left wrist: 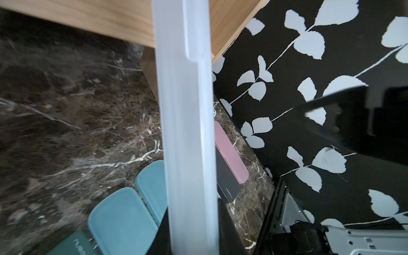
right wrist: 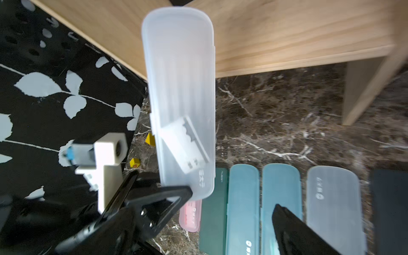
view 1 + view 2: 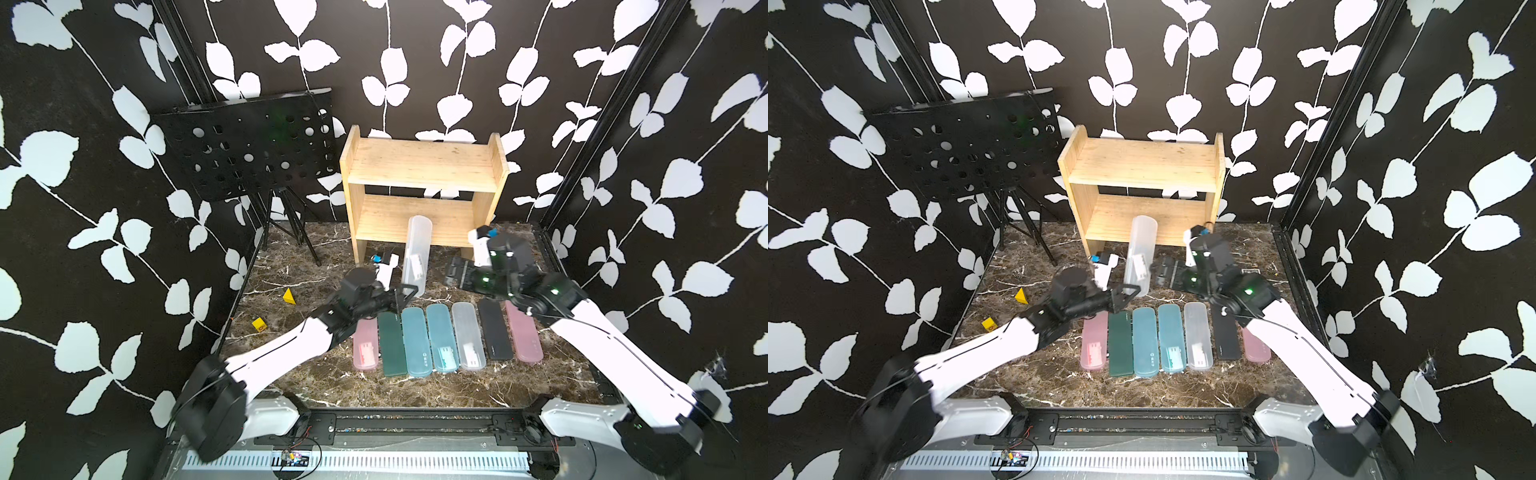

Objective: Remove the pencil cases from the shelf
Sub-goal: Pick up the pencil case from the shelf.

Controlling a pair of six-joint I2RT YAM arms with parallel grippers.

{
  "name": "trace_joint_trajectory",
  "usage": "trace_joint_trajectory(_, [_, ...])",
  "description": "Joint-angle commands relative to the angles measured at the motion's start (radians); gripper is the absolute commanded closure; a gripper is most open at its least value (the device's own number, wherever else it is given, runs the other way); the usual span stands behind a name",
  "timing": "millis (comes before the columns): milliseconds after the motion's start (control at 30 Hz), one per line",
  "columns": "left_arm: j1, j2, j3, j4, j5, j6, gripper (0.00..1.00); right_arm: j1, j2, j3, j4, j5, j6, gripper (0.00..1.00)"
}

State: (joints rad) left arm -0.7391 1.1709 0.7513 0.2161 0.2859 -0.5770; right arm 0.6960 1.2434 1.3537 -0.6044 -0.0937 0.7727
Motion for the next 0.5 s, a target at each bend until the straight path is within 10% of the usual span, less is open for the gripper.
trace_joint_trajectory(0, [-0.006, -0.158, -0.042, -0.051, -0.101, 0.131, 1.00, 0.066, 0.077, 0.072, 0.165, 0.010, 0.030, 0.00])
trace_joint_trajectory(467, [-0.005, -0.393, -0.116, -0.178, -0.068, 0.119, 1.00, 0.222, 0.300, 0.281, 0.223, 0.041, 0.014, 0.01])
